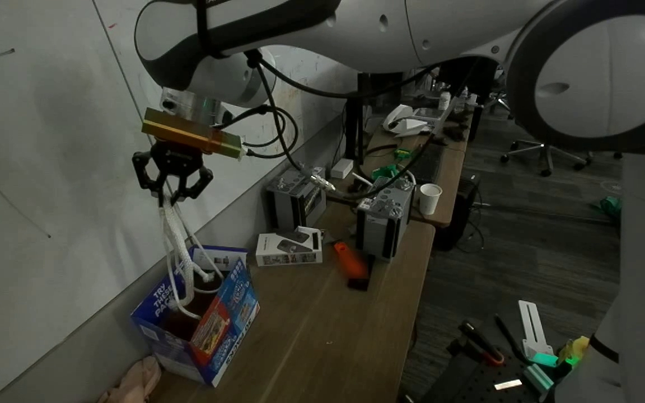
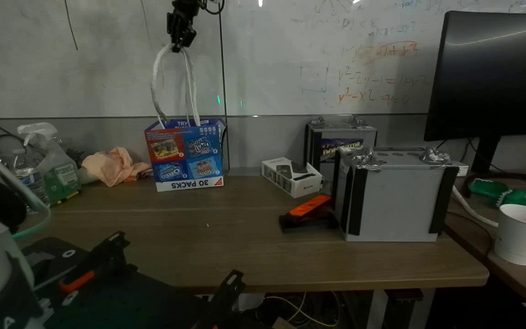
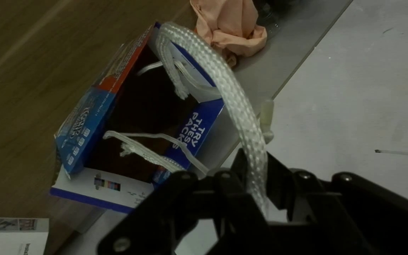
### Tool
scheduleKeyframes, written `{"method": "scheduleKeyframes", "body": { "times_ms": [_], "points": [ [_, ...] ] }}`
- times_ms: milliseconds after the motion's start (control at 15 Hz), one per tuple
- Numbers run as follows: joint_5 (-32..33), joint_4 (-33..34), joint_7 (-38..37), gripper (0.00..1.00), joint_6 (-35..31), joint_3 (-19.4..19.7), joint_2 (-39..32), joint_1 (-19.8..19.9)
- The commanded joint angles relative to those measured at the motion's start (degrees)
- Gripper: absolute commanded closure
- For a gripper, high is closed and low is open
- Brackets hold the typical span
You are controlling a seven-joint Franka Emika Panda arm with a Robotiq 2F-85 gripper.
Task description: Put the white rope inside the blue box
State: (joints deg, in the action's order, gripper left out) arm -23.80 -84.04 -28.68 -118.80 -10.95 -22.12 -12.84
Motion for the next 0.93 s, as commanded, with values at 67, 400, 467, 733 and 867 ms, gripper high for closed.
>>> {"method": "scheduleKeyframes", "body": {
  "times_ms": [67,400,467,733,867],
  "points": [
    [0.31,2.77,-0.37,0.96,-0.59,0.54,-1.49,-0.61],
    [1.25,4.06,-0.2,0.55,1.02,0.89,-1.87,-0.4],
    [1.28,4.09,-0.19,0.46,0.84,0.99,-1.9,-0.35],
    [2.97,3.01,-0.54,0.16,2.24,2.12,-0.19,-0.12],
    [6.95,1.44,1.23,0.02,9.13,3.13,1.93,0.3]
  ]
}}
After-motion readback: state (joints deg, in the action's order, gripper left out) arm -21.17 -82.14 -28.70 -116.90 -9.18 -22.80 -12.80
